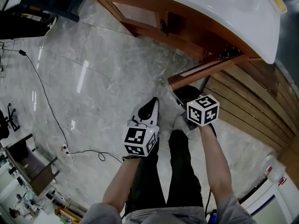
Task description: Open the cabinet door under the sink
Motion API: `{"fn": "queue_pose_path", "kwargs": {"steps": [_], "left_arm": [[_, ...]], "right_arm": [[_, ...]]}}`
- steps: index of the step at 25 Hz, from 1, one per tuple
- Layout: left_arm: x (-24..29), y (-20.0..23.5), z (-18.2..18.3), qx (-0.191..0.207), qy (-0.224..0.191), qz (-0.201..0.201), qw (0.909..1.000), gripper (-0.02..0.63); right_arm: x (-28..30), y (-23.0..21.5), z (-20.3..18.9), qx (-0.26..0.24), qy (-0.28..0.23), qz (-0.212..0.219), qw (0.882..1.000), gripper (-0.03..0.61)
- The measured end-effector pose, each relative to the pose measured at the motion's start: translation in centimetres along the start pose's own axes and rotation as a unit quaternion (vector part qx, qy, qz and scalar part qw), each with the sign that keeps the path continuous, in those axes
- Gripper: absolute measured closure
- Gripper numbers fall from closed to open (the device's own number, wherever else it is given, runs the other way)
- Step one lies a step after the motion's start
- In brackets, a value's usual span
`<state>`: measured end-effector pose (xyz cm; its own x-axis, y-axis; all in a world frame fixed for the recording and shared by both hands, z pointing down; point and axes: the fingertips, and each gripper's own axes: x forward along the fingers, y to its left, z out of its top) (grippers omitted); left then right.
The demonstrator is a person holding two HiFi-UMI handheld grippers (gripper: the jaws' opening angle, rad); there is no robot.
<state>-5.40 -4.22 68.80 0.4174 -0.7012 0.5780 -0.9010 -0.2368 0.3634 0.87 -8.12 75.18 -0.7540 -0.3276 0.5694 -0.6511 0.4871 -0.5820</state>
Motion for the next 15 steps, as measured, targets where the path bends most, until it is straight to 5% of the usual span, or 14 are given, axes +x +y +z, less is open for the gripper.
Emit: {"fn": "queue_pose_path", "kwargs": {"steps": [15], "left_arm": [[-0.6, -4.5, -3.2, -0.003, 0.017, -0.014, 0.9998, 0.606]], "right_arm": [[-5.7, -1.0, -5.3, 0.008, 0.008, -0.031, 0.999, 0.495]]}}
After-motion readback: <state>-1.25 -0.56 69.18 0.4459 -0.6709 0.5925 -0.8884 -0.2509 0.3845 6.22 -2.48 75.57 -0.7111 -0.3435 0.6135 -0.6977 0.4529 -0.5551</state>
